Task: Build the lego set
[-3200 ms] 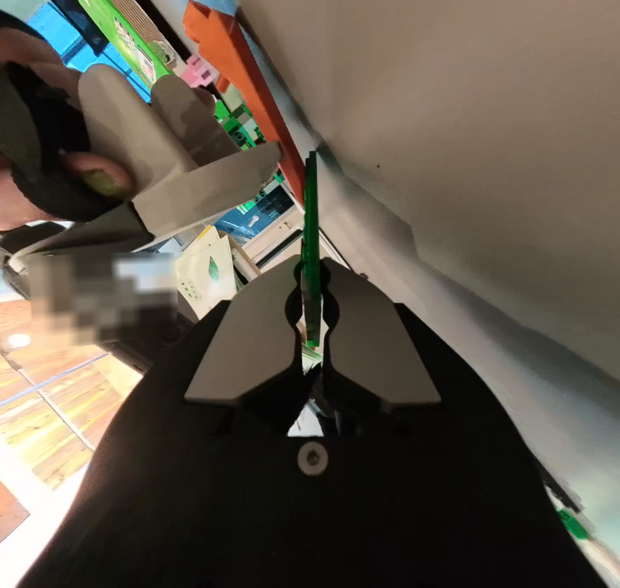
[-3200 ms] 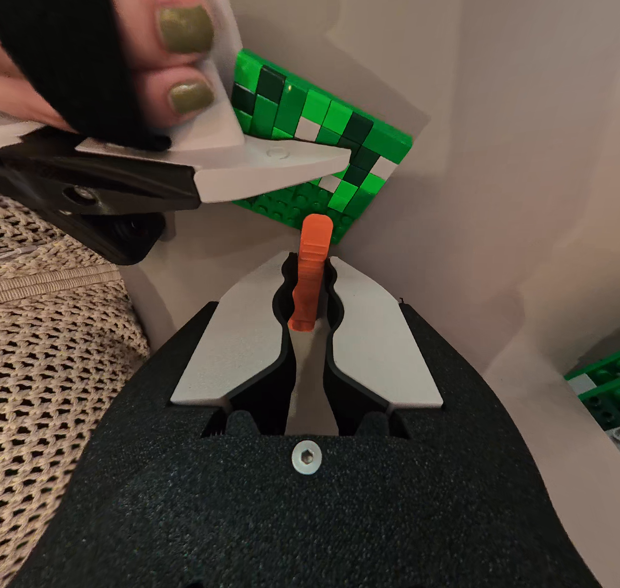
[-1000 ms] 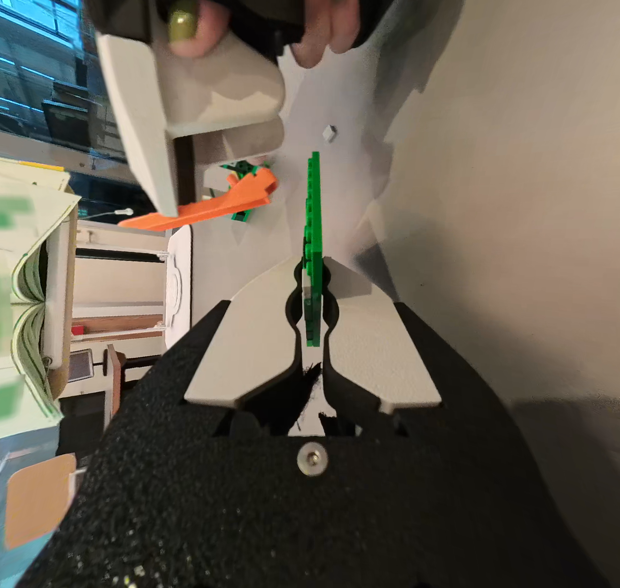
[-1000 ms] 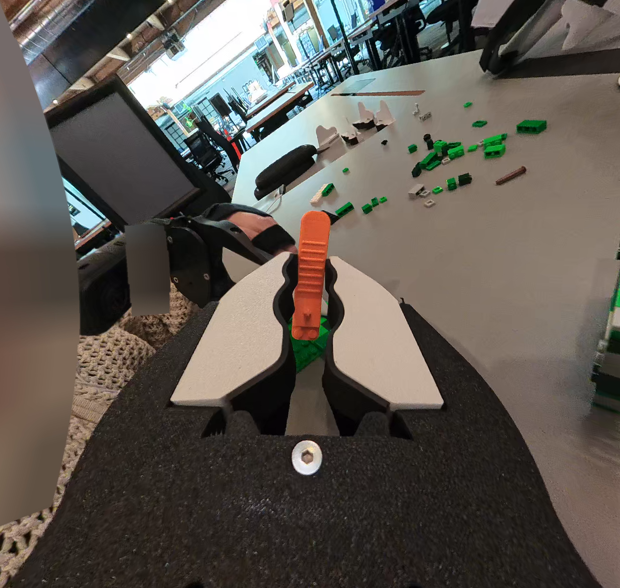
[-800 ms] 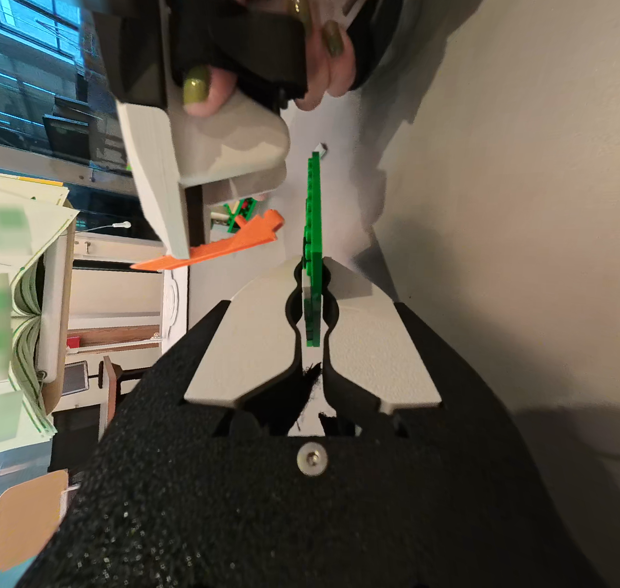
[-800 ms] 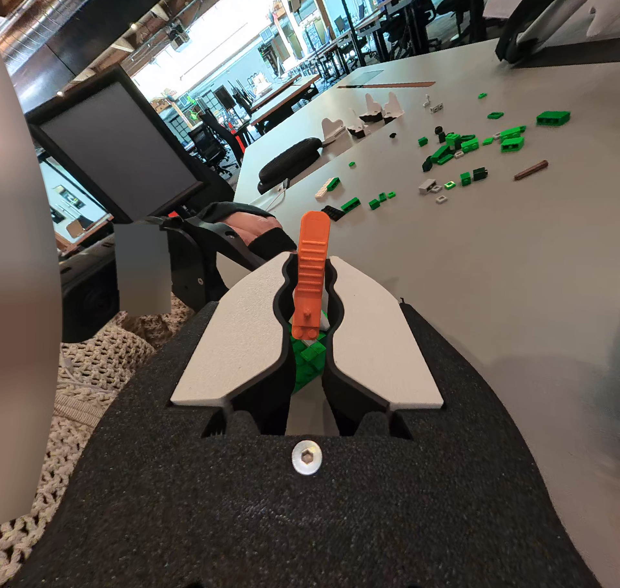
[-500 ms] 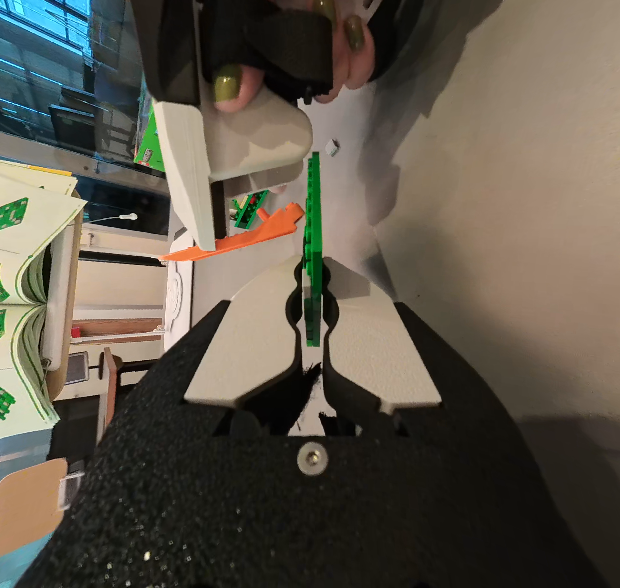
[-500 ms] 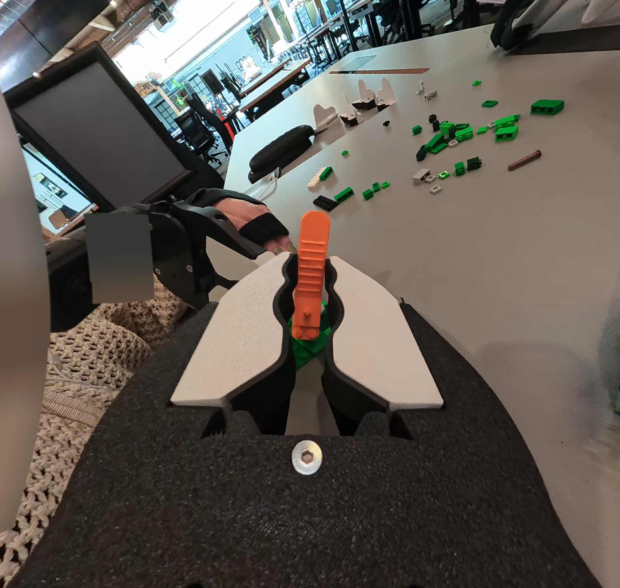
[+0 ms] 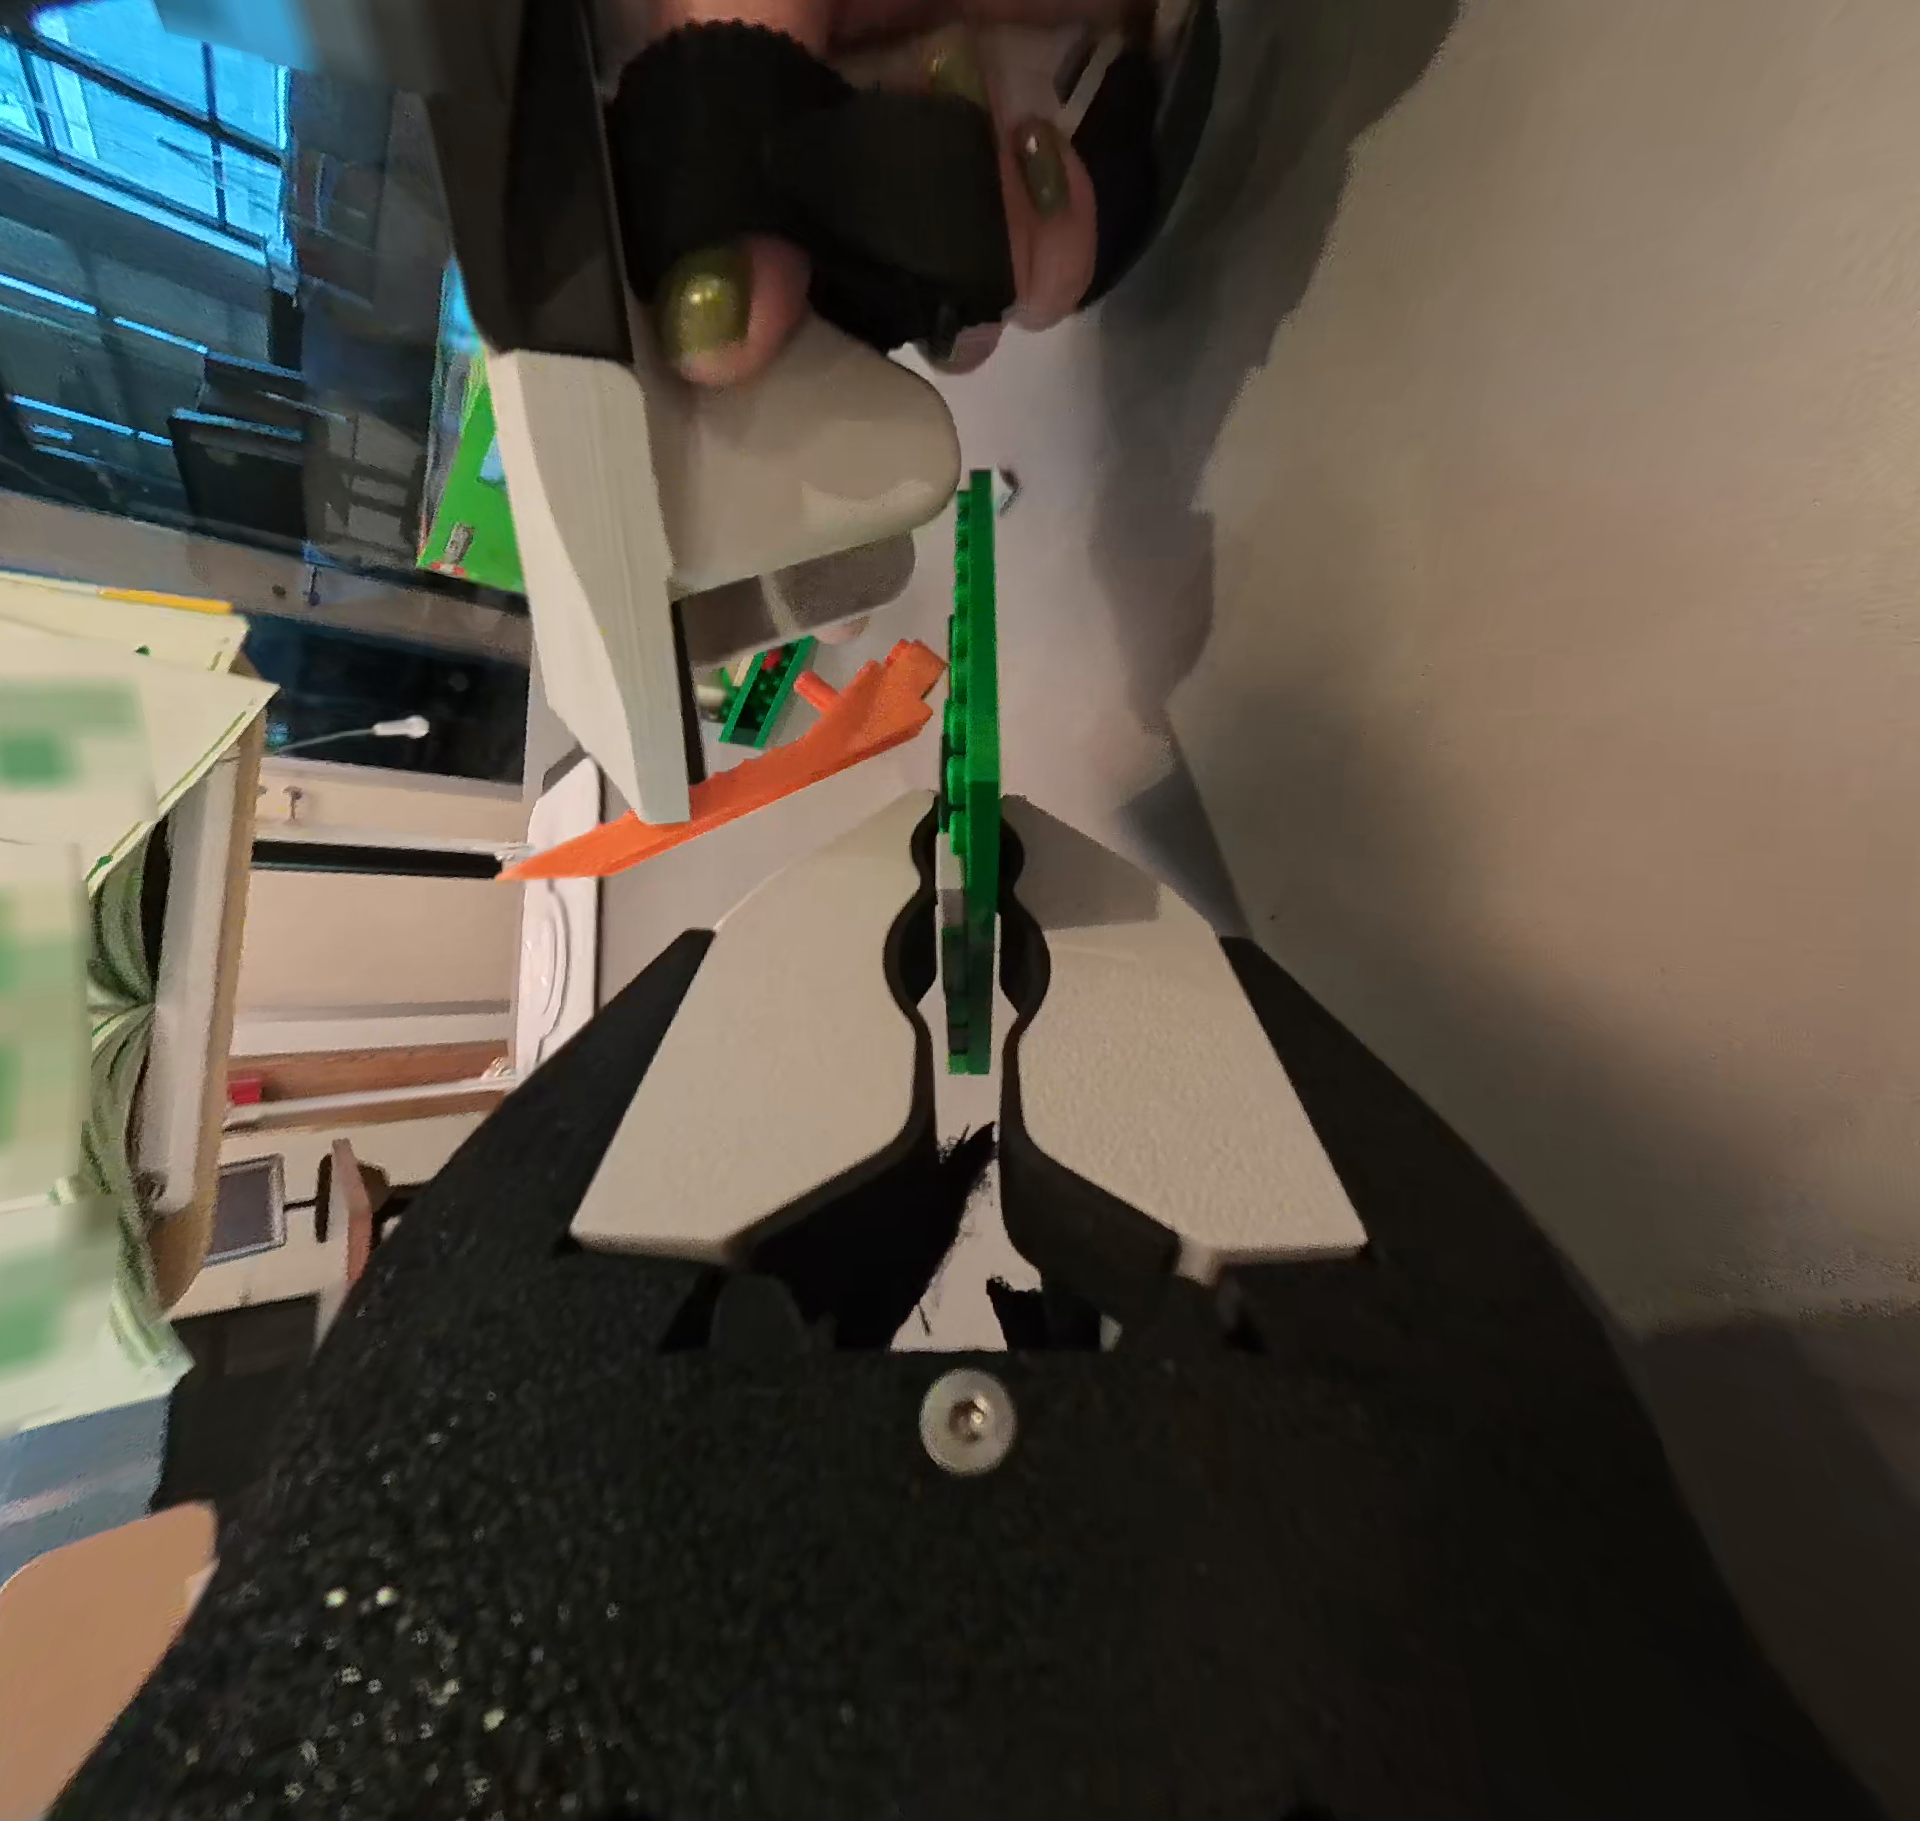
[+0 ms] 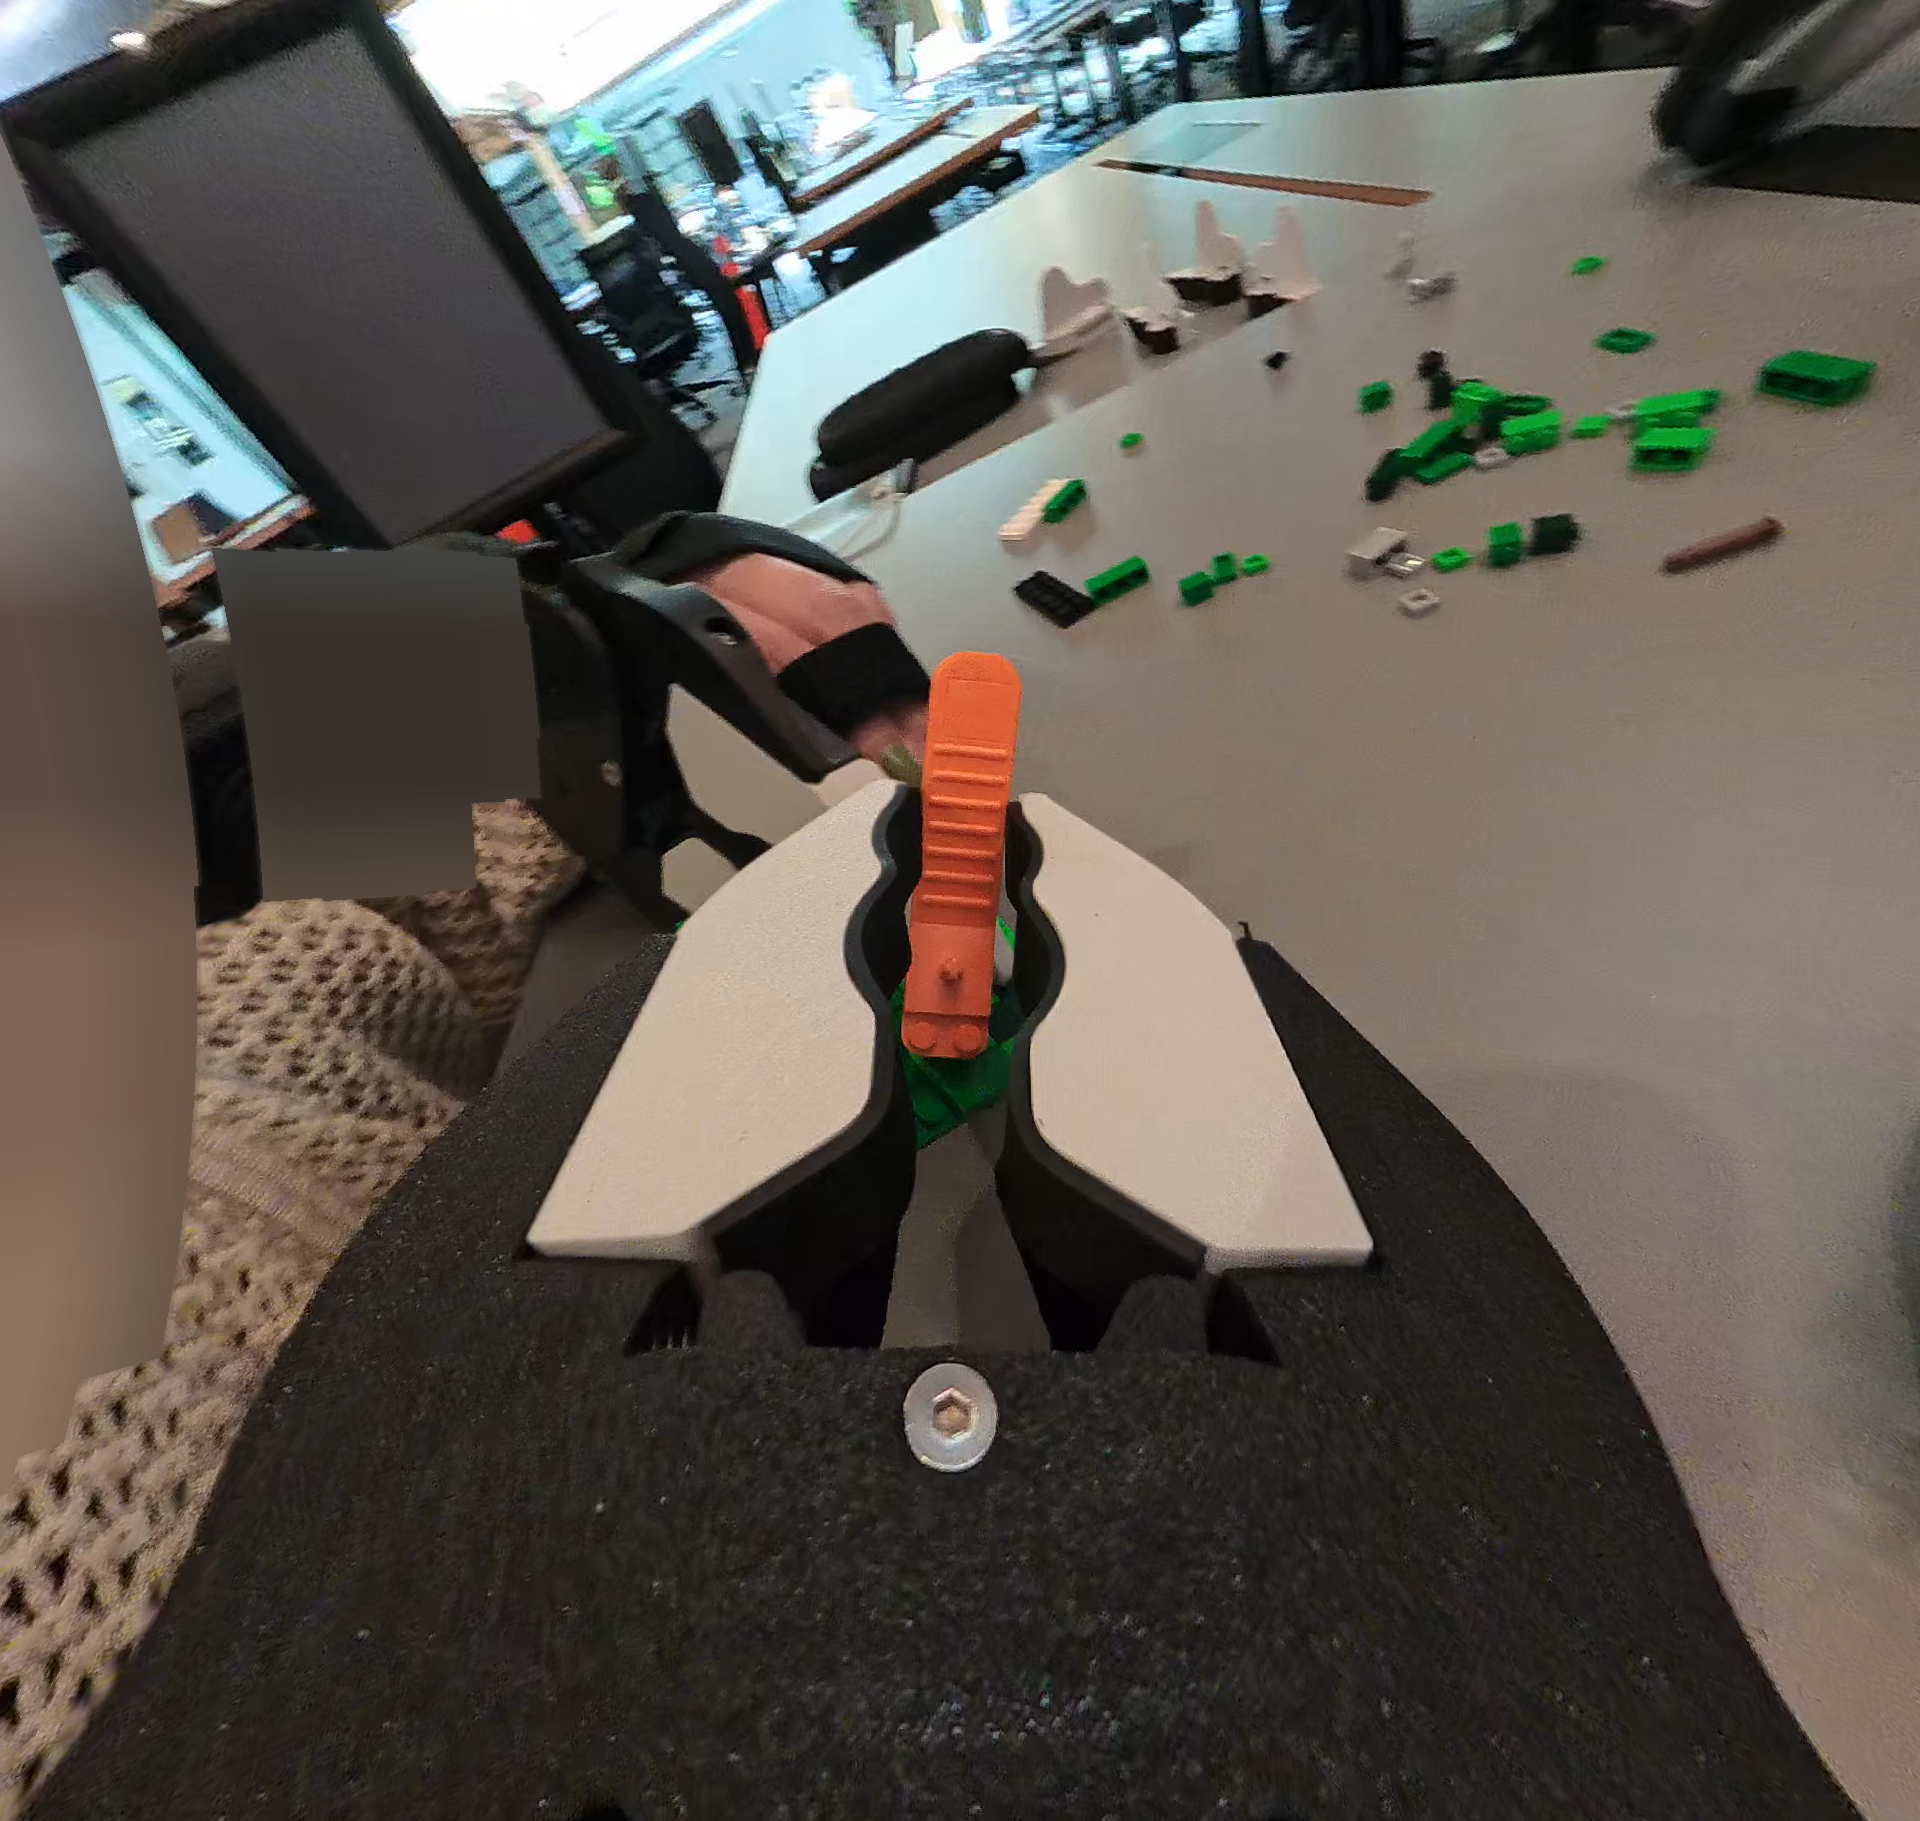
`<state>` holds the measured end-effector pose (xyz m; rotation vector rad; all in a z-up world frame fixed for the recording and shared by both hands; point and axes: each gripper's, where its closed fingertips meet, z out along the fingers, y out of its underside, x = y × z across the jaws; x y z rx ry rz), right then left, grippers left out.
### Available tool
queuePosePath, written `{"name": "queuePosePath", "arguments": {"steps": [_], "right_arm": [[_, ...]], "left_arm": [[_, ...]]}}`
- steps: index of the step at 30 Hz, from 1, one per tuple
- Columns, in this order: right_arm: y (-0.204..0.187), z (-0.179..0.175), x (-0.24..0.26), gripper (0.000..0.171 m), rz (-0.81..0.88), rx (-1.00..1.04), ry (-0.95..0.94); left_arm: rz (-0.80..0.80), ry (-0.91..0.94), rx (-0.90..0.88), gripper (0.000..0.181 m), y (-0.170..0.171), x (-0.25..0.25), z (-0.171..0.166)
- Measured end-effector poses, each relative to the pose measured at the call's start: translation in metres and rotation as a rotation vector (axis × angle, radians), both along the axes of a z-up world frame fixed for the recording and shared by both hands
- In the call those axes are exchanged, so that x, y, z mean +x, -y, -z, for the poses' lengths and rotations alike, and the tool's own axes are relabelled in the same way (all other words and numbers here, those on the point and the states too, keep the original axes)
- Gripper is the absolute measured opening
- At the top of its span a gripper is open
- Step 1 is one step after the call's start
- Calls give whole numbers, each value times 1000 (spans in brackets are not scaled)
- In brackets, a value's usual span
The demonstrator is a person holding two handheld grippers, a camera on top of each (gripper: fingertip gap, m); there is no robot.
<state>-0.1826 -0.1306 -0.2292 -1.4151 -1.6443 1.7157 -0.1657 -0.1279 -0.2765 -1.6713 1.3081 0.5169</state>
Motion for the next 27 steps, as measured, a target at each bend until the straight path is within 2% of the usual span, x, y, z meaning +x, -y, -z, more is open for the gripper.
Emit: {"name": "queuePosePath", "arguments": {"steps": [5,11,14,27], "right_arm": [[14,-5,7,15,-174,-38,8],[32,-8,14,15,-335,23,52],[37,-8,14,15,-362,76,37],[35,-17,21,15,-395,6,-13]], "left_arm": [[99,150,-43,6,7,10,-4],[193,260,-61,6,15,20,-10],[221,287,-56,6,17,22,-13],[262,313,-23,7,20,27,-20]]}}
